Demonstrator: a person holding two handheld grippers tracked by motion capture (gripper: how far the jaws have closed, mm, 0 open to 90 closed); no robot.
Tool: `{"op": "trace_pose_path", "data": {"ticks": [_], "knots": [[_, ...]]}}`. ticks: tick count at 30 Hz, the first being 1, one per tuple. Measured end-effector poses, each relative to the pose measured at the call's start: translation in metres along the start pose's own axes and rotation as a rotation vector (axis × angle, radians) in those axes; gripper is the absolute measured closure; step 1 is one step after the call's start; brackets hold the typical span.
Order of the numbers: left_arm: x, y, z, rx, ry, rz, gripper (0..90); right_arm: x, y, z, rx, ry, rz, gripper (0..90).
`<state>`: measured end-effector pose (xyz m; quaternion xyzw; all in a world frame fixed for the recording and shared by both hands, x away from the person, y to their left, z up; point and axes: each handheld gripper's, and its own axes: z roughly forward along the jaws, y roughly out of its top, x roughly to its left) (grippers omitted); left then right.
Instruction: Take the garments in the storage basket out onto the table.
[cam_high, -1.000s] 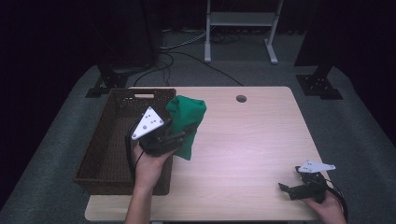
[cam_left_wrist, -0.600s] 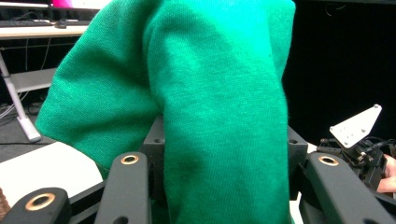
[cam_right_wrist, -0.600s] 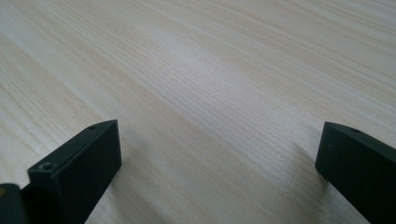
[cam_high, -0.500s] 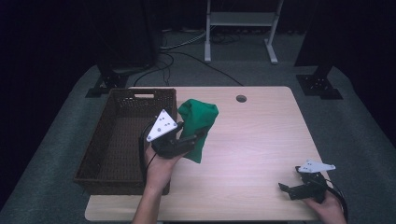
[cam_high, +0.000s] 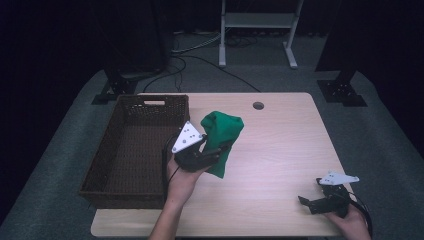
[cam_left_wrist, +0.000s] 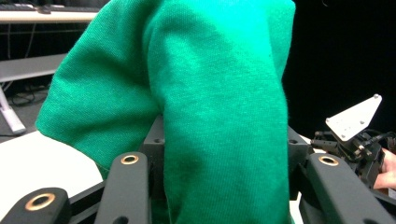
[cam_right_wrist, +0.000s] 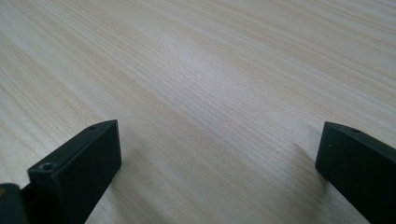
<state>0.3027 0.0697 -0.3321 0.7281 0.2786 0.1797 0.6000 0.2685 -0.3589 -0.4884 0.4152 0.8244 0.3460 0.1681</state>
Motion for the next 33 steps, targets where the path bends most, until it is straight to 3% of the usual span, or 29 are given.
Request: {"op": "trace_pose_path", "data": {"ticks": [12,33], "knots": [[-0.007,-0.013,0.02,0.053,-0.026,-0.01,52.1,0.0,0.0,0.0,0.0,0.001,0.0,0.0],[-0.014,-0.041,0.049,0.15,-0.026,-0.031,52.1,0.0,0.0,0.0,0.0,0.0,0.0,0.0]]}}
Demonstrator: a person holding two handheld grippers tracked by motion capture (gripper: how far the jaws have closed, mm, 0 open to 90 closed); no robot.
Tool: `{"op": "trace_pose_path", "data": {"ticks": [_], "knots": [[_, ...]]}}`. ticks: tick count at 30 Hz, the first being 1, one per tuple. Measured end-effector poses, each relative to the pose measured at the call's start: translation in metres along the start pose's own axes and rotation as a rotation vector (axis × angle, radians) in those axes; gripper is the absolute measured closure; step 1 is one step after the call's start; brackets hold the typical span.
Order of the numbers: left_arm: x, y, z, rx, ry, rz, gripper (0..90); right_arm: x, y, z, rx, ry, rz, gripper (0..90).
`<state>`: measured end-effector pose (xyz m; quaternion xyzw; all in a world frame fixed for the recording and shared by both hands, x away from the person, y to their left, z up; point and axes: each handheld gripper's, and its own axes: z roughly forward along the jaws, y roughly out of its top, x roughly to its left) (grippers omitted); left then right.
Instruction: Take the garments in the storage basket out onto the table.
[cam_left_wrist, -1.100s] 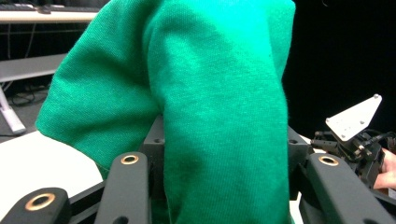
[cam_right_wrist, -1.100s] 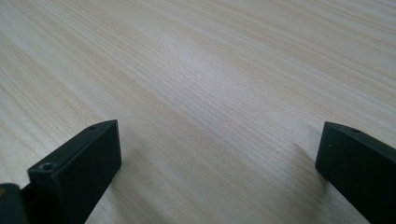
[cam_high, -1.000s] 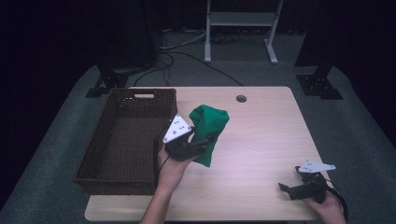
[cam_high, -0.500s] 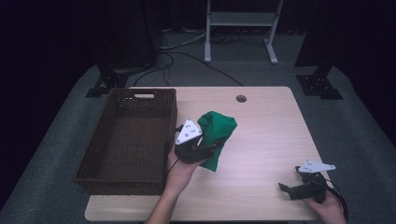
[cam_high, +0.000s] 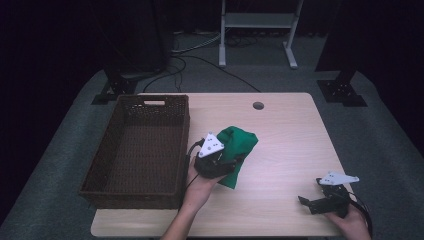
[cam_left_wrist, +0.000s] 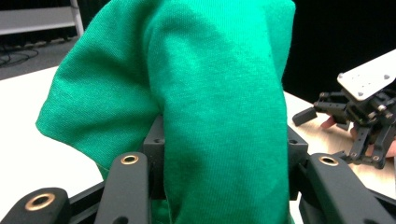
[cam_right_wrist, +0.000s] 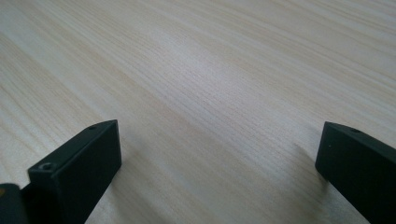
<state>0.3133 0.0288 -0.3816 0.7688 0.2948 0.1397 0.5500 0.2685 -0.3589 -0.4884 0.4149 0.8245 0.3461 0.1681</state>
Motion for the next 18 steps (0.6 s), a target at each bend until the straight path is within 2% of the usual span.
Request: {"op": "trace_pose_path", "data": {"ticks": [12,18], "knots": [[-0.001,-0.018,0.022,0.078,-0.001,-0.011,52.1,0.0,0.0,0.0,0.0,0.0,0.001,0.0],[0.002,-0.028,0.032,0.114,0.006,-0.042,52.1,0.0,0.0,0.0,0.0,0.0,0.0,0.0]]}}
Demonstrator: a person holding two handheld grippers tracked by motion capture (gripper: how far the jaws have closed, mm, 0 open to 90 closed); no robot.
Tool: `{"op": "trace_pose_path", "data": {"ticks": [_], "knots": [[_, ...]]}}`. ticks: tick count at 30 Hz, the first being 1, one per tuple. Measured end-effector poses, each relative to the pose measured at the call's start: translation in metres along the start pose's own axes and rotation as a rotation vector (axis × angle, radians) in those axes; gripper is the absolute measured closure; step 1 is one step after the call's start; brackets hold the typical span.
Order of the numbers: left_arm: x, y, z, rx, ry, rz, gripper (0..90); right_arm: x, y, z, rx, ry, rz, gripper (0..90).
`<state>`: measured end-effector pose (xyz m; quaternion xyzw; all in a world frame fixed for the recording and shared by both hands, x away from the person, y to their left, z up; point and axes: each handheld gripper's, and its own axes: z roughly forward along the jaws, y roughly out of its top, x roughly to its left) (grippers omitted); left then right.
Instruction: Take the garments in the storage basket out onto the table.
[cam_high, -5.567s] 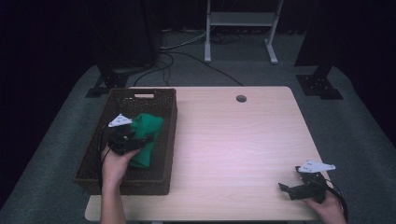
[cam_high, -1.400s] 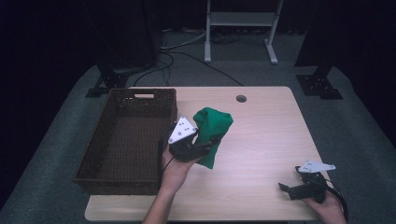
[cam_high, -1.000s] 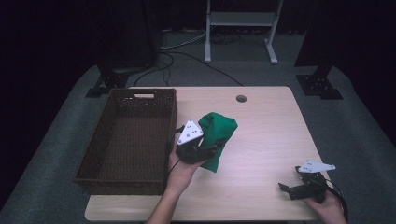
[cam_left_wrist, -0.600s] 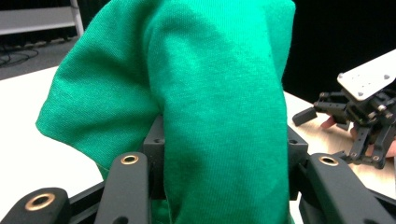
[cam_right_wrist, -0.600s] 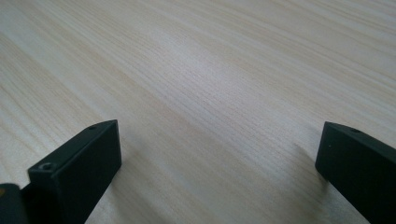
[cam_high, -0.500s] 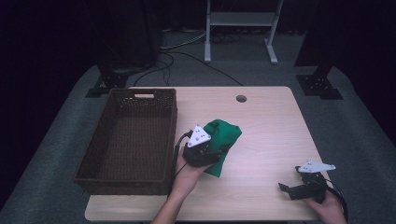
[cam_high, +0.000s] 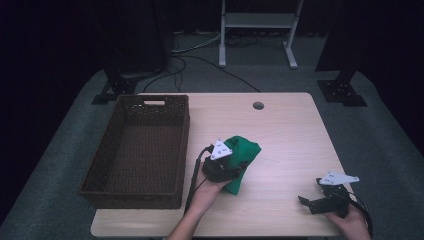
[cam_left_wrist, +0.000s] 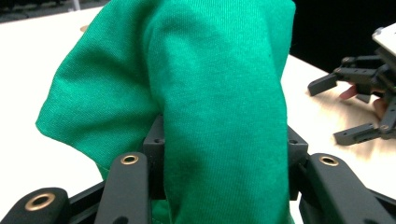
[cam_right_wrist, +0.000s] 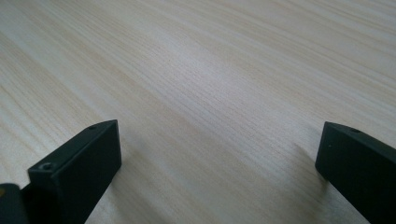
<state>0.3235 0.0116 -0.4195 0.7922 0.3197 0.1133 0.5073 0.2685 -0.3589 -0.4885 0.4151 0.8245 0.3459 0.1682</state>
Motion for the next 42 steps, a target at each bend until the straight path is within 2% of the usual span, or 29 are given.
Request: {"op": "trace_pose_path", "data": {"ticks": [16,33,42], "knots": [[0.001,-0.019,0.022,0.062,0.03,-0.009,51.8,0.0,0.001,0.001,0.0,0.004,-0.006,0.0],[0.013,-0.03,0.041,0.122,0.044,-0.042,49.4,0.0,0.001,0.001,0.0,0.005,-0.005,0.0],[0.012,-0.032,0.052,0.153,0.055,-0.02,46.4,0.0,0.001,0.001,0.0,0.005,-0.006,0.0]]}}
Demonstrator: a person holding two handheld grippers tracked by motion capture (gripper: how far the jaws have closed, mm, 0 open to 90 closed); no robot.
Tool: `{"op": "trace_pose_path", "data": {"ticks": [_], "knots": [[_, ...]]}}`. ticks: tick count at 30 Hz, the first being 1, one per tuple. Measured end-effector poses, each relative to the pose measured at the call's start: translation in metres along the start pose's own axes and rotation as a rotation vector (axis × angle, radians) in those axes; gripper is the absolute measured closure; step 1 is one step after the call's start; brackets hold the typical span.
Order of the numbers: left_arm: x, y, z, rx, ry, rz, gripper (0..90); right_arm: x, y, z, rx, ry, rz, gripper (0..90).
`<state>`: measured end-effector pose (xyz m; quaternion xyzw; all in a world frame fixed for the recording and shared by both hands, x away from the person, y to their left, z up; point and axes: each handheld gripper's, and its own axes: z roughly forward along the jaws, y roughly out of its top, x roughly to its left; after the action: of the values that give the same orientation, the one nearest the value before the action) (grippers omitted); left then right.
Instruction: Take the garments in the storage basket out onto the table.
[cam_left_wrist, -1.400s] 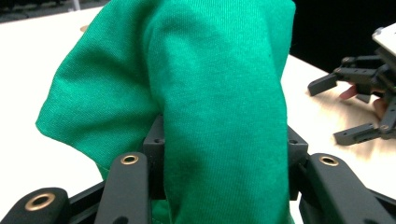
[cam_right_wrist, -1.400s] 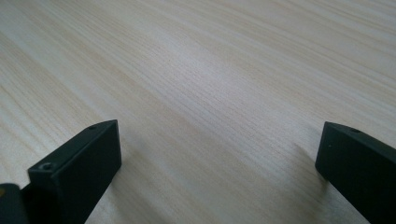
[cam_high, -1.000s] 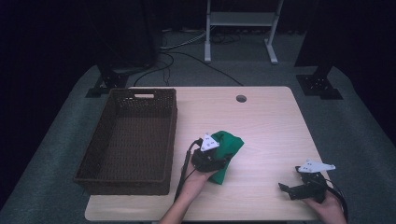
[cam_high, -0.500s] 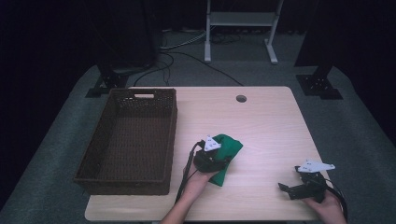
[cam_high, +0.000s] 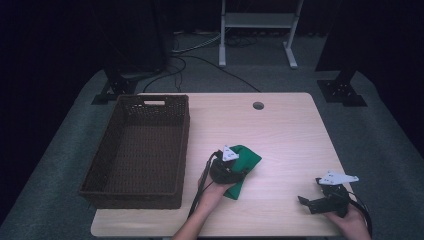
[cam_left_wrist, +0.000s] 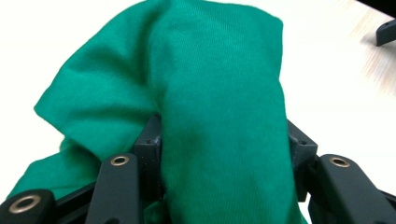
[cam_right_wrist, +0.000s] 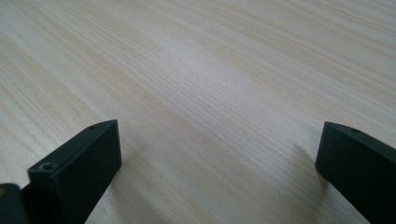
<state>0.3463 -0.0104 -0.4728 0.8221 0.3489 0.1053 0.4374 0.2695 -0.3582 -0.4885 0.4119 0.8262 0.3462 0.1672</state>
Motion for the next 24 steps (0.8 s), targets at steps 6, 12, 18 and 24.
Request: {"op": "trace_pose_path", "data": {"ticks": [6,12,18,24], "knots": [[0.0009,0.0002,0.0044,0.009,-0.001,-0.008,43.2,0.0003,-0.0006,-0.0006,0.0,0.0,0.002,0.0],[0.0025,0.0004,0.0049,0.016,-0.004,-0.018,34.3,0.0003,-0.0005,-0.0006,0.0,0.0,0.002,0.0],[0.005,0.0027,0.0022,0.0,-0.031,-0.034,23.3,0.0003,-0.0005,-0.0005,0.0,0.0,0.002,0.0],[0.0022,0.0047,-0.0032,-0.017,-0.026,-0.007,10.6,0.0003,-0.0005,-0.0005,0.0,0.0,0.002,0.0]]}}
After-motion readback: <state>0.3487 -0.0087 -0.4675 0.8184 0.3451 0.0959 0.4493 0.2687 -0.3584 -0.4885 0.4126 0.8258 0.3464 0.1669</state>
